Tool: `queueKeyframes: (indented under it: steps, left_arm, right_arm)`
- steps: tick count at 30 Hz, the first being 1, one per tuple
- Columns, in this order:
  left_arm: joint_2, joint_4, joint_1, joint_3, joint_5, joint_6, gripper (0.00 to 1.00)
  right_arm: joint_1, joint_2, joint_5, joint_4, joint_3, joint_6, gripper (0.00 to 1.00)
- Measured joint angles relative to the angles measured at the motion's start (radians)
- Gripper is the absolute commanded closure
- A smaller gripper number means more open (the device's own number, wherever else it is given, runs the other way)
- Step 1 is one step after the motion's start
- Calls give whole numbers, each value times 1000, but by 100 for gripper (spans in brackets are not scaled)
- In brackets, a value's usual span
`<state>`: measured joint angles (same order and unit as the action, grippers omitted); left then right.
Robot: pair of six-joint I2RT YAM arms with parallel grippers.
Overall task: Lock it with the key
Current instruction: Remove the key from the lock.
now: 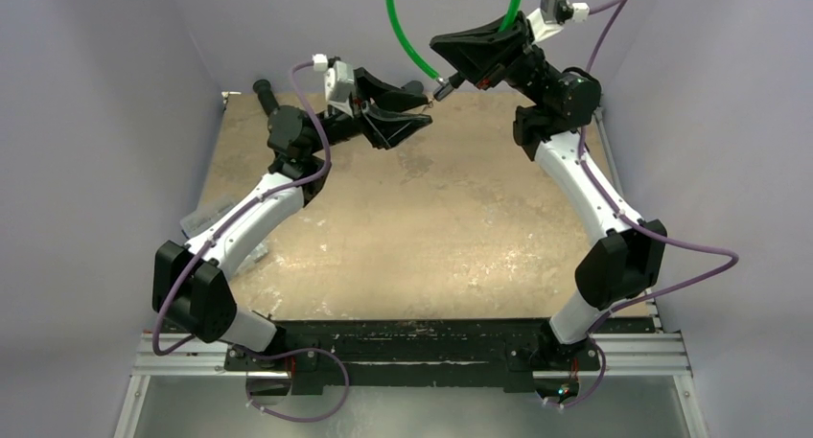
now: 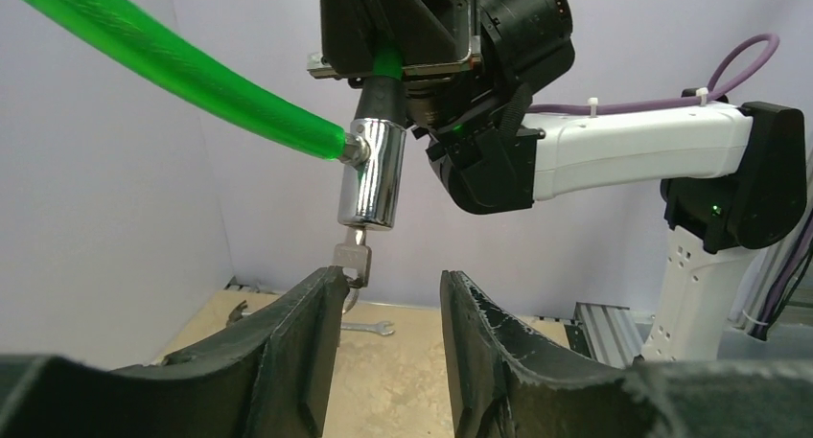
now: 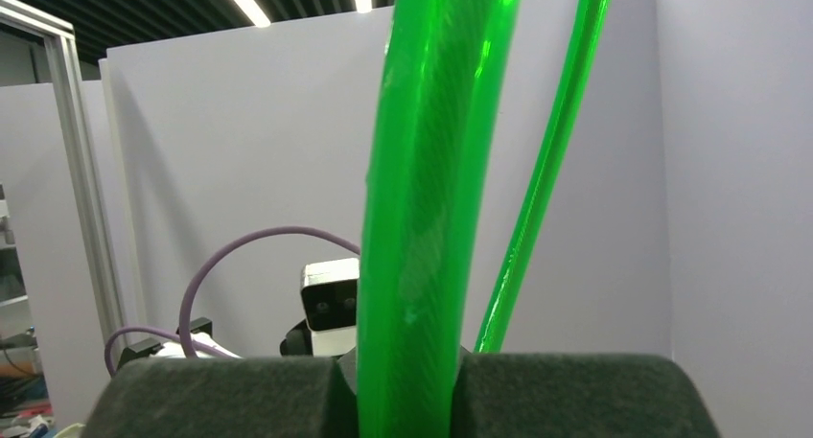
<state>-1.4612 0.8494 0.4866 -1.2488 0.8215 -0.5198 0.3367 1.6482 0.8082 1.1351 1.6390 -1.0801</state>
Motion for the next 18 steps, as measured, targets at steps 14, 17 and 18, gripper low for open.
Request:
queueKeyframes:
  steps: [14,17,18]
  left_arm:
    - [-64,40,1,-42,-23,-40,97]
    - [-92,89,1,-54,20,-91,100]
    - [-98,102,1,-55,29,-105,100]
  right_arm:
    - [11,-9,22,10,-30,-13,100]
    - [9,-9,22,11,-30,-16,100]
    - [8,-9,24,11,-30,-18,100]
